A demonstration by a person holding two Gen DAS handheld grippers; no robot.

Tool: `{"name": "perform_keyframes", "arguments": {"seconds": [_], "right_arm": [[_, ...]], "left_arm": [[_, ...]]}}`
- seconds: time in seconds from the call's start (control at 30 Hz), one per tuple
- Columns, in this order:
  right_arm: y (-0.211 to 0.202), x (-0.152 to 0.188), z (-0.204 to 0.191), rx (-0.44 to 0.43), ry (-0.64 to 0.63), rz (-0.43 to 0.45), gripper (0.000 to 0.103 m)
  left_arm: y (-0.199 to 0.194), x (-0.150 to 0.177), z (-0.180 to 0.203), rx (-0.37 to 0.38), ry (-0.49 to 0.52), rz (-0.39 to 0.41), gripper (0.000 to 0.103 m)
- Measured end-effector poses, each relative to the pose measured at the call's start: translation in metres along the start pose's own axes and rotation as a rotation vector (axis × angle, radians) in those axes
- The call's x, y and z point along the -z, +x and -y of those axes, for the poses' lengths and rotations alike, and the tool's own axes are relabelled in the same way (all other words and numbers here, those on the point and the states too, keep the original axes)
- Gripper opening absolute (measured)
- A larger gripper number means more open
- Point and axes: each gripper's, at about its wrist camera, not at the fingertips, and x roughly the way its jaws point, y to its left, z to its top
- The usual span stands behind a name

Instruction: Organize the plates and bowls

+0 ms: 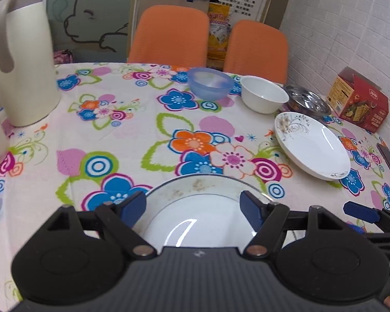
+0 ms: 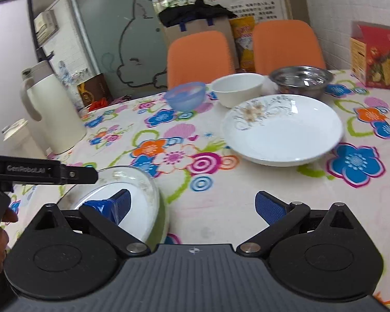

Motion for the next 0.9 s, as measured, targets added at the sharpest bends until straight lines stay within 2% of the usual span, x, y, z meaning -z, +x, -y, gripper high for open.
{"name": "perform_keyframes", "arguments": {"seconds": [0.2,0.4,0.63,0.73,0.8,0.9], "right_arm": [[0.003,-0.020,0.064,0.108,0.112,0.026,0.090],[0.047,-0.052,0.102,0.177,0.103,-0.015,0.090],[0.091,-0.070,0.111,0.190,0.025,-0.082,0.090],[0.096,-0.070,0.108,0.200,-0.022,-0.090,0.090],[0.099,-0.071,0.107,0.200,-0.046,-0.090,0.091],[0.103,-0.069,0.106,0.204,-0.102,-0.084,0.091]], "left_arm": [[0.038,-0.031,0.045,0.074,0.070,-0.054,0.073],[0.099,-0.069,0.087,0.100,0.104,-0.122,0.074],[0.170,-0.089,0.125,0.066,0.120,-0.198,0.074],[0.189,-0.090,0.132,0.053,0.119,-0.222,0.074],[0.193,-0.090,0.136,0.030,0.137,-0.201,0.075],[0.195,-0.090,0.139,0.039,0.135,-0.196,0.077]]}}
